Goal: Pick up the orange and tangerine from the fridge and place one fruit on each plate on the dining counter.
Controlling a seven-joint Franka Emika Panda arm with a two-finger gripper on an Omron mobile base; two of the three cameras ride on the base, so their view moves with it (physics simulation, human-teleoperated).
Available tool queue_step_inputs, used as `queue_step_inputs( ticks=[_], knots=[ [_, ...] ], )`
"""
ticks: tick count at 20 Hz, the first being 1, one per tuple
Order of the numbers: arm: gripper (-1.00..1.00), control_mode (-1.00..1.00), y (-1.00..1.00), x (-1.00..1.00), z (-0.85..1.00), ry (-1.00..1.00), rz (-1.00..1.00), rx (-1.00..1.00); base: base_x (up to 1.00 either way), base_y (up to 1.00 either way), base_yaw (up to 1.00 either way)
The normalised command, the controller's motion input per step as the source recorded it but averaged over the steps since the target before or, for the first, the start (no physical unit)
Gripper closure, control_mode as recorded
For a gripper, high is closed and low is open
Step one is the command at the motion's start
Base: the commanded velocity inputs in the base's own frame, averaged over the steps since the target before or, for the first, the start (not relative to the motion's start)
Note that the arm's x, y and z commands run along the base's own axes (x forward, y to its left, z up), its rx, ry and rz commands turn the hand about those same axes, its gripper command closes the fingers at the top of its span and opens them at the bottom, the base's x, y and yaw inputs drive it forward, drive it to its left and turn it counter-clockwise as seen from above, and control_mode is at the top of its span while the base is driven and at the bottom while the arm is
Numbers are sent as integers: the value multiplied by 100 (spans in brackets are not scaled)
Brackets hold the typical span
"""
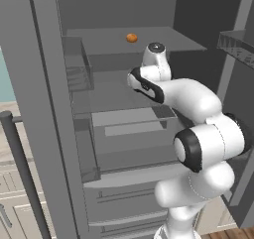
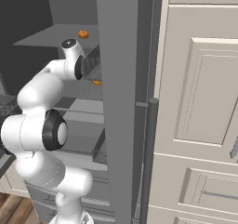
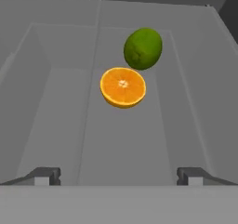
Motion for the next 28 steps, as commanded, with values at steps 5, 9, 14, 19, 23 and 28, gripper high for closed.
queue_step_inputs(
  ticks=[5,9,14,19,23,28],
  knots=[
    [-100,-100,0,10,-21,0,-13,1,0,0,0],
    [-100,-100,-1,13,-13,0,-19,5,0,0,0],
    [-100,-100,-1,33,-14,1,-9,5,0,0,0],
    [-100,-100,-6,41,-19,0,0,5,0,0,0],
    [-100,-100,-4,39,-16,0,0,1,0,0,0],
    [-100,-100,-4,37,-8,0,0,1,0,0,0]
  ],
)
